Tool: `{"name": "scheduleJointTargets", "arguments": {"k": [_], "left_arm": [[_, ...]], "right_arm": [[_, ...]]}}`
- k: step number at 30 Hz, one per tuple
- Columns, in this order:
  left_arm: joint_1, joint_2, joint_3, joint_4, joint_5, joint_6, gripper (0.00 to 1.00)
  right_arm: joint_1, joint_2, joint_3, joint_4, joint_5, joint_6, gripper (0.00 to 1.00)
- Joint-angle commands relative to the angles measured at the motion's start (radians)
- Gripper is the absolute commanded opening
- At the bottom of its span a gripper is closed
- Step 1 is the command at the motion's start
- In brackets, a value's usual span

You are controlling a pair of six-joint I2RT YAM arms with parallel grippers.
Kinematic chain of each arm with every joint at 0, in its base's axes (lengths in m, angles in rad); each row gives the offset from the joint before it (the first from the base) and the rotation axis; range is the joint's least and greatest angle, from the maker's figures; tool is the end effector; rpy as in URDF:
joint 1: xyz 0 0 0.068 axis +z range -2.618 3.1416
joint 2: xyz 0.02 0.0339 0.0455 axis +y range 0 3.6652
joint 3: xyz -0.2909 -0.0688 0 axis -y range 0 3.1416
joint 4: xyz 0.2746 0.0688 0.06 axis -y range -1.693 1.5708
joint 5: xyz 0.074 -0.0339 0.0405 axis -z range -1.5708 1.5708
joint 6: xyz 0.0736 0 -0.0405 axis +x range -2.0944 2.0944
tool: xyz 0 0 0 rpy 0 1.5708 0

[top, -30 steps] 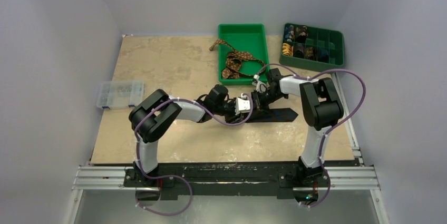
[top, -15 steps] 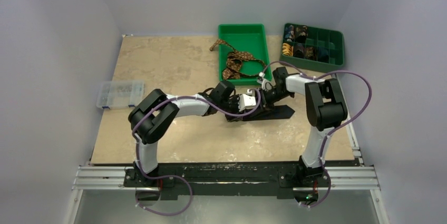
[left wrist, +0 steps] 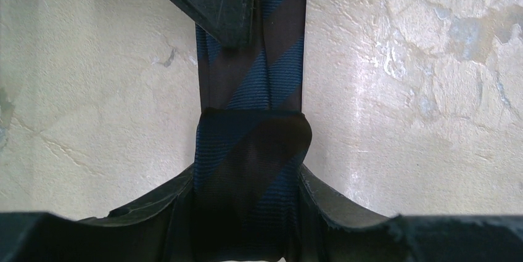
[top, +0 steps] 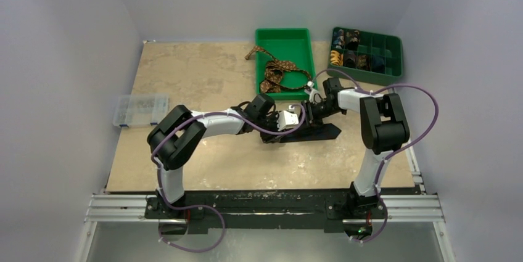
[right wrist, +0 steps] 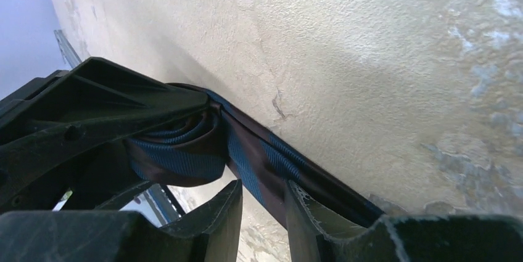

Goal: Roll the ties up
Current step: Roll the tie at the center of the board.

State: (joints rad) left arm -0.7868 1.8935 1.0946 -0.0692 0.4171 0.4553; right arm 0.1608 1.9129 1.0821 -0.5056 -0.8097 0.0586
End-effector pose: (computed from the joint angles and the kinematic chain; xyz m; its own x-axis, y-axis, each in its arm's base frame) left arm 0.2882 -0.3313 0.1266 -0.1180 0.6877 -0.7164 0.9844 0.1757 0.0065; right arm 0.3626 0.1128 0.1039 -0.9746 -0.1172 -0.1906 -0.2197 0.6619 0.7167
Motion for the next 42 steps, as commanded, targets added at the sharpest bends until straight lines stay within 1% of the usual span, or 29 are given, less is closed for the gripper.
{"name": "scheduleJointTargets", "arguments": {"k": [1, 4, 6, 8, 9, 11, 12, 13, 15, 18, 25, 27, 29, 30, 31, 33, 35, 36, 39, 42], "left_arm": [[0.008, -0.036, 0.003, -0.203, -0.071, 0.003, 0.18], [0.008, -0.033, 0.001, -0.226, -0.101, 0.008, 0.18], [0.005, -0.008, 0.023, -0.252, -0.114, -0.002, 0.19], [0.001, 0.018, 0.047, -0.267, -0.122, -0.02, 0.21], [-0.001, 0.03, 0.06, -0.275, -0.127, -0.027, 0.23], [-0.007, 0.043, 0.072, -0.276, -0.131, -0.036, 0.25], [-0.007, 0.046, 0.074, -0.273, -0.133, -0.037, 0.25], [-0.01, 0.047, 0.074, -0.269, -0.135, -0.038, 0.25], [-0.011, 0.054, 0.077, -0.268, -0.135, -0.038, 0.25], [-0.011, 0.058, 0.076, -0.265, -0.136, -0.037, 0.25], [-0.013, 0.061, 0.06, -0.253, -0.133, -0.033, 0.26], [-0.012, 0.059, 0.058, -0.252, -0.132, -0.032, 0.26], [-0.012, 0.052, 0.05, -0.245, -0.129, -0.029, 0.26], [-0.012, 0.051, 0.048, -0.245, -0.129, -0.027, 0.26], [-0.014, 0.052, 0.049, -0.247, -0.129, -0.026, 0.27], [-0.013, 0.054, 0.048, -0.247, -0.133, -0.025, 0.28], [-0.011, 0.047, 0.04, -0.238, -0.126, -0.027, 0.32], [-0.011, 0.042, 0.034, -0.23, -0.121, -0.029, 0.36], [0.002, 0.017, 0.002, -0.173, -0.093, -0.065, 0.43], [0.022, -0.026, -0.051, -0.064, -0.045, -0.1, 0.5]], "right_arm": [[-0.003, 0.016, -0.026, -0.024, 0.136, -0.035, 0.32], [-0.003, 0.0, -0.029, -0.018, 0.126, -0.045, 0.32], [-0.004, -0.02, -0.016, -0.013, 0.059, -0.033, 0.33], [-0.003, -0.061, -0.015, 0.014, -0.033, 0.0, 0.36], [-0.001, -0.08, -0.021, 0.032, -0.088, 0.018, 0.4], [0.014, -0.109, -0.027, 0.055, -0.163, 0.06, 0.55], [0.025, -0.119, -0.032, 0.07, -0.19, 0.079, 0.58], [0.036, -0.13, -0.043, 0.089, -0.211, 0.106, 0.59], [0.061, -0.139, -0.069, 0.152, -0.235, 0.17, 0.59], [0.085, -0.125, -0.115, 0.241, -0.252, 0.248, 0.56], [0.115, -0.06, -0.128, 0.395, -0.25, 0.326, 0.55], [0.115, -0.044, -0.132, 0.42, -0.246, 0.344, 0.53], [0.115, -0.032, -0.136, 0.442, -0.254, 0.352, 0.53], [0.115, -0.029, -0.139, 0.451, -0.253, 0.353, 0.51], [0.116, -0.028, -0.144, 0.462, -0.254, 0.357, 0.45], [0.117, -0.021, -0.148, 0.468, -0.261, 0.357, 0.29], [0.117, -0.009, -0.14, 0.425, -0.262, 0.313, 0.04], [0.115, -0.005, -0.137, 0.399, -0.255, 0.288, 0.0], [0.109, 0.002, -0.121, 0.31, -0.17, 0.203, 0.0], [0.096, 0.012, -0.11, 0.262, -0.102, 0.156, 0.0]]}}
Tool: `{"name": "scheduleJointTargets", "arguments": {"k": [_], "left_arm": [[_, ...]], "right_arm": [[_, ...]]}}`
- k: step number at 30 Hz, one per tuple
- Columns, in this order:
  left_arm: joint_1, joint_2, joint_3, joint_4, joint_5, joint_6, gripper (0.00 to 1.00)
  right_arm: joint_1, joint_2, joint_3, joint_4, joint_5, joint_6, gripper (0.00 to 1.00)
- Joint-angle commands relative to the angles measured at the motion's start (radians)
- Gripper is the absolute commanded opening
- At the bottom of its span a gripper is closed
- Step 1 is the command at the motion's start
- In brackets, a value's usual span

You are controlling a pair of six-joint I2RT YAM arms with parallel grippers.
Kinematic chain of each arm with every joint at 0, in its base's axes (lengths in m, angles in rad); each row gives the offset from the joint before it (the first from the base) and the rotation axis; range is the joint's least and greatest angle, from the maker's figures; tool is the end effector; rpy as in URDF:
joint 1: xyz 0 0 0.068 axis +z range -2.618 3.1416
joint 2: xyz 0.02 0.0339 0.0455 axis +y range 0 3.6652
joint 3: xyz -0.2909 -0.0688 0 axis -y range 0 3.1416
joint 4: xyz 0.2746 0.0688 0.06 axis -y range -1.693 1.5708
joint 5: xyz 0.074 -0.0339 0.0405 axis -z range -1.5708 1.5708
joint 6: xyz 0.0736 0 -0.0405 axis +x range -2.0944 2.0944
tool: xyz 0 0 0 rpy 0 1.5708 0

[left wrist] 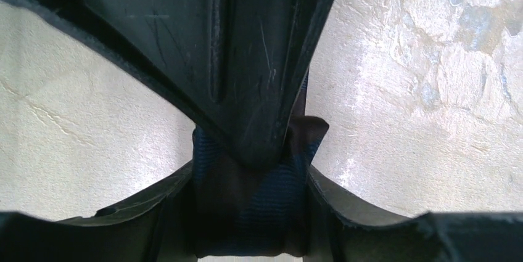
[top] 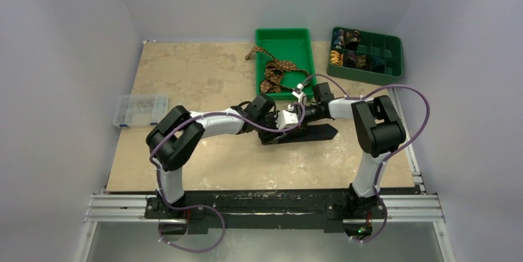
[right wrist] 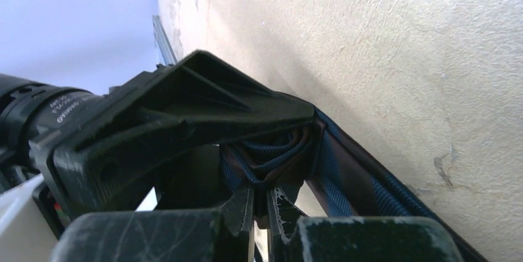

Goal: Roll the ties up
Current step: Roll the tie at the center of the board.

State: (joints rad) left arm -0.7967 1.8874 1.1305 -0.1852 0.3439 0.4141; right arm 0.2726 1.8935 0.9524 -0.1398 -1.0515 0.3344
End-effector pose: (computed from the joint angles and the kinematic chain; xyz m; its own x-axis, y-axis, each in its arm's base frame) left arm 0.2868 -0.3289 0.1291 -0.1910 0.7372 -0.6481 0.9707 0.2400 -0.0130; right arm 0.3434 0.1624 0.1053 -0.9757 -0.1036 -0.1930 -0.2189 0.4255 0.8781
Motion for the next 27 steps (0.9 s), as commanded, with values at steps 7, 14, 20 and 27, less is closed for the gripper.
{"name": "scheduleJointTargets", "arguments": {"k": [7, 14, 20, 27], "left_arm": [[0.065, -0.097, -0.254, 0.463, 0.19, -0.114, 0.83], [0.065, -0.045, -0.296, 0.672, 0.214, -0.147, 0.82], [0.065, -0.009, -0.317, 0.802, 0.187, -0.194, 0.8], [0.055, 0.067, -0.29, 0.929, 0.213, -0.23, 0.79]], "right_arm": [[-0.021, 0.05, 0.048, -0.203, 0.293, -0.207, 0.0], [-0.021, 0.06, 0.09, -0.259, 0.445, -0.242, 0.0], [-0.015, 0.068, 0.098, -0.28, 0.551, -0.26, 0.0], [0.025, 0.078, 0.125, -0.29, 0.607, -0.275, 0.0]]}}
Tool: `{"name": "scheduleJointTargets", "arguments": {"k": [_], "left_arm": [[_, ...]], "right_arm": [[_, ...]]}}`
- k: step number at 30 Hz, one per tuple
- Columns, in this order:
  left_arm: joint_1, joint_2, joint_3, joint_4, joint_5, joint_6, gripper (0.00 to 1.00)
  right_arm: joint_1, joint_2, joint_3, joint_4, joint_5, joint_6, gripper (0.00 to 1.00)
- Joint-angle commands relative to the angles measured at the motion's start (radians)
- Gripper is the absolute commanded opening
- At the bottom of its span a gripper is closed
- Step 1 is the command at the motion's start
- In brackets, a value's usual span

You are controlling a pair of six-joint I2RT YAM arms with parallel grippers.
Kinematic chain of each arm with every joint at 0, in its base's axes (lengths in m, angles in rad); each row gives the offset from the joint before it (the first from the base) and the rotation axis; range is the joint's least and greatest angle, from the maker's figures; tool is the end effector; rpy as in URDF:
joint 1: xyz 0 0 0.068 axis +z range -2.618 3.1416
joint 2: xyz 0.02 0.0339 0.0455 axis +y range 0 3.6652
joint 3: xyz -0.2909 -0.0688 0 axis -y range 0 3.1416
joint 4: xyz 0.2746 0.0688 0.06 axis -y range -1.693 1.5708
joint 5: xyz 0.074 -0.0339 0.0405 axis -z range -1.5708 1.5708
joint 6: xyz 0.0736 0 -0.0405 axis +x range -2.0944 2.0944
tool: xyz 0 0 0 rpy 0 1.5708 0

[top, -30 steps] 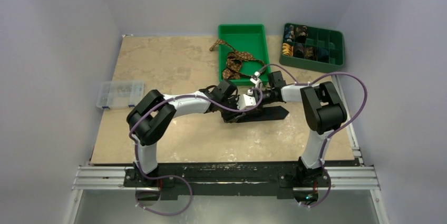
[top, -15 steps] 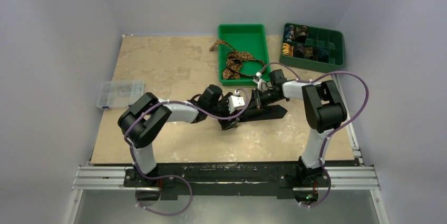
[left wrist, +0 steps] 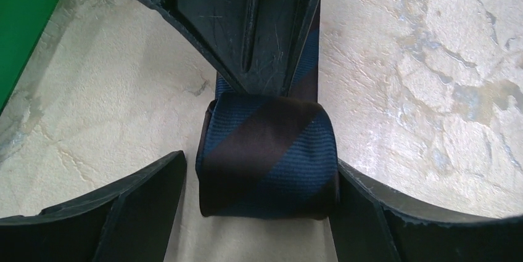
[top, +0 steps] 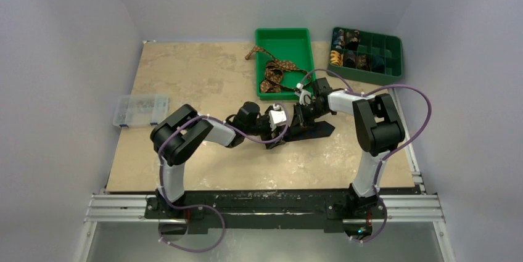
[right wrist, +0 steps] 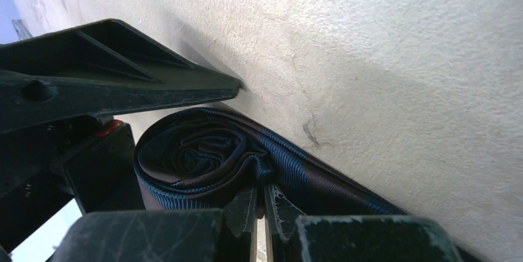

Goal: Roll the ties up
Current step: Roll the tie at the center of the board.

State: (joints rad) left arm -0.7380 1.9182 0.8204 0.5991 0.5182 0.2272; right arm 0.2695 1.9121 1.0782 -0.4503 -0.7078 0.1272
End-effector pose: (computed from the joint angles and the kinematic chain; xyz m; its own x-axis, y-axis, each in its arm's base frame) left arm 0.2852 -0.3087 0.1039 -0.1406 0.3924 -0.9090 0.9627 0.2685 -0.0330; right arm 0.3565 0.1481 0.1000 -0.9653 -0.1666 -0.2013 -0.2591 0.7103 0.6545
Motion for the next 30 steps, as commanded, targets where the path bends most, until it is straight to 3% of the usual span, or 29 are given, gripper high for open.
{"name": "scheduleJointTargets", "arguments": {"k": [1, 6, 11, 14, 18, 20, 24, 30], "left_arm": [[-0.009, 0.044, 0.028, 0.154, 0.041, -0.048, 0.77], [-0.032, 0.073, 0.056, 0.133, 0.017, -0.056, 0.61], [-0.043, 0.056, 0.063, 0.009, -0.068, -0.01, 0.54], [-0.044, 0.021, 0.085, -0.136, -0.118, 0.021, 0.34], [-0.043, -0.035, 0.103, -0.353, -0.129, 0.113, 0.19], [-0.043, -0.044, 0.125, -0.49, -0.132, 0.149, 0.15], [-0.043, -0.057, 0.14, -0.615, -0.151, 0.191, 0.13], [-0.043, -0.043, 0.182, -0.727, -0.129, 0.235, 0.12]], "right_arm": [[0.031, 0.06, 0.0, 0.022, 0.26, -0.067, 0.0], [0.04, 0.064, 0.005, 0.026, 0.242, -0.067, 0.0], [0.046, 0.06, -0.002, 0.031, 0.194, -0.061, 0.0], [0.046, 0.043, -0.006, 0.029, 0.115, -0.055, 0.0], [0.026, -0.009, 0.01, -0.01, 0.042, -0.084, 0.17], [0.004, -0.044, 0.021, -0.035, -0.005, -0.089, 0.26], [-0.042, -0.106, 0.018, -0.08, -0.087, -0.109, 0.42], [-0.057, -0.091, 0.023, -0.039, -0.082, -0.101, 0.4]]}}
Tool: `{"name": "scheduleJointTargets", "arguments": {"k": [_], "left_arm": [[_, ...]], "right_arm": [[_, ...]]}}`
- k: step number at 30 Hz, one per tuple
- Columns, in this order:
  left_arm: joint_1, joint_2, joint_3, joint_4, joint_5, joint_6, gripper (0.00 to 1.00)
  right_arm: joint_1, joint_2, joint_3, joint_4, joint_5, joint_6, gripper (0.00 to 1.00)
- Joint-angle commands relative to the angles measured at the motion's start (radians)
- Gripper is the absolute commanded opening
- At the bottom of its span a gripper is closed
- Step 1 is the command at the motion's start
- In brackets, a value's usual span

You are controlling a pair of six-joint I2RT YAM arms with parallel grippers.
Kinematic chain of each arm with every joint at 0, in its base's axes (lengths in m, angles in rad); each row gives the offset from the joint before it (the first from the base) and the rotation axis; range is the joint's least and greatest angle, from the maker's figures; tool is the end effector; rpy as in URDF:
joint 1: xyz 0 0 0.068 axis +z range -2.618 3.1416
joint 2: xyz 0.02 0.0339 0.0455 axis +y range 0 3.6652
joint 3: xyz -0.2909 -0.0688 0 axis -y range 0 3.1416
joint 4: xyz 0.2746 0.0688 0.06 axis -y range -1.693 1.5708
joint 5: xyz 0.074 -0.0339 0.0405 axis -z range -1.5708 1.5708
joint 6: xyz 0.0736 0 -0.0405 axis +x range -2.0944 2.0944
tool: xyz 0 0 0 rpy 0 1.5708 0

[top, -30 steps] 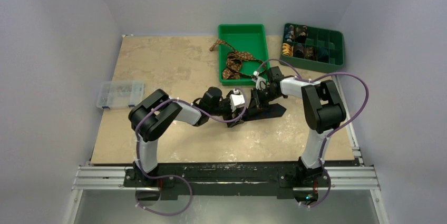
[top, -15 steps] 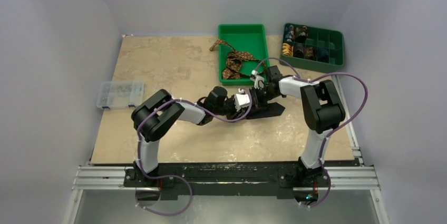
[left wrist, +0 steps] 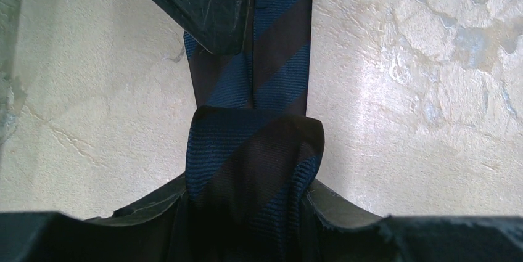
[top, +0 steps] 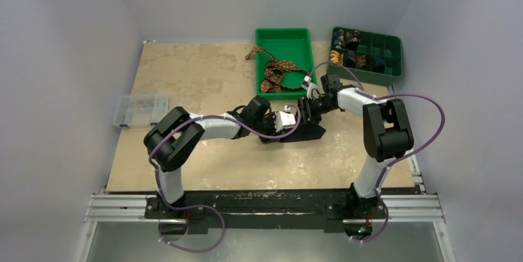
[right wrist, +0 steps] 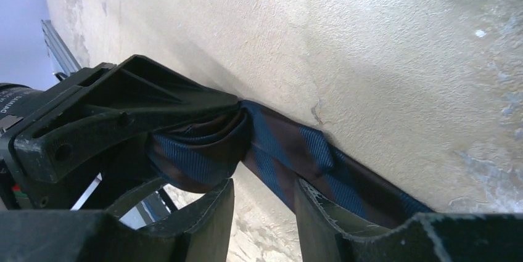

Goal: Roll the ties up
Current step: Roll the tie at the center of the board.

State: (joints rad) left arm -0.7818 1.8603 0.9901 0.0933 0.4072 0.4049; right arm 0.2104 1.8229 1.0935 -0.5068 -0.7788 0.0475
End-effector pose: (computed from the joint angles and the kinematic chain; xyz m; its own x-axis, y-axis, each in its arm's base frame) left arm 0.2824 -0.3215 0.1218 -0.1235 0.6323 -0.7648 0.9748 0.2215 0.0257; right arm 0.3596 0.1297 0.1376 -0.9404 -0.1663 -0.2965 -0.3300 0.6565 0.6783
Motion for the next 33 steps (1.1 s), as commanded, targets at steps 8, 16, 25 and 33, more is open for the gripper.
{"name": "scheduleJointTargets", "arguments": {"k": [8, 16, 25, 33], "left_arm": [[0.001, 0.011, 0.058, -0.34, -0.049, 0.066, 0.12], [0.006, -0.054, 0.016, -0.287, -0.058, 0.034, 0.12], [0.004, -0.006, 0.028, -0.259, -0.064, 0.037, 0.12], [0.003, -0.001, 0.015, -0.247, -0.068, 0.044, 0.13]], "right_arm": [[0.002, 0.059, -0.017, -0.074, 0.134, -0.107, 0.31], [0.0, 0.091, -0.01, -0.082, 0.207, -0.102, 0.28], [0.0, 0.047, 0.041, -0.039, 0.031, -0.058, 0.38], [0.018, 0.129, 0.115, -0.029, 0.04, 0.002, 0.39]]}}
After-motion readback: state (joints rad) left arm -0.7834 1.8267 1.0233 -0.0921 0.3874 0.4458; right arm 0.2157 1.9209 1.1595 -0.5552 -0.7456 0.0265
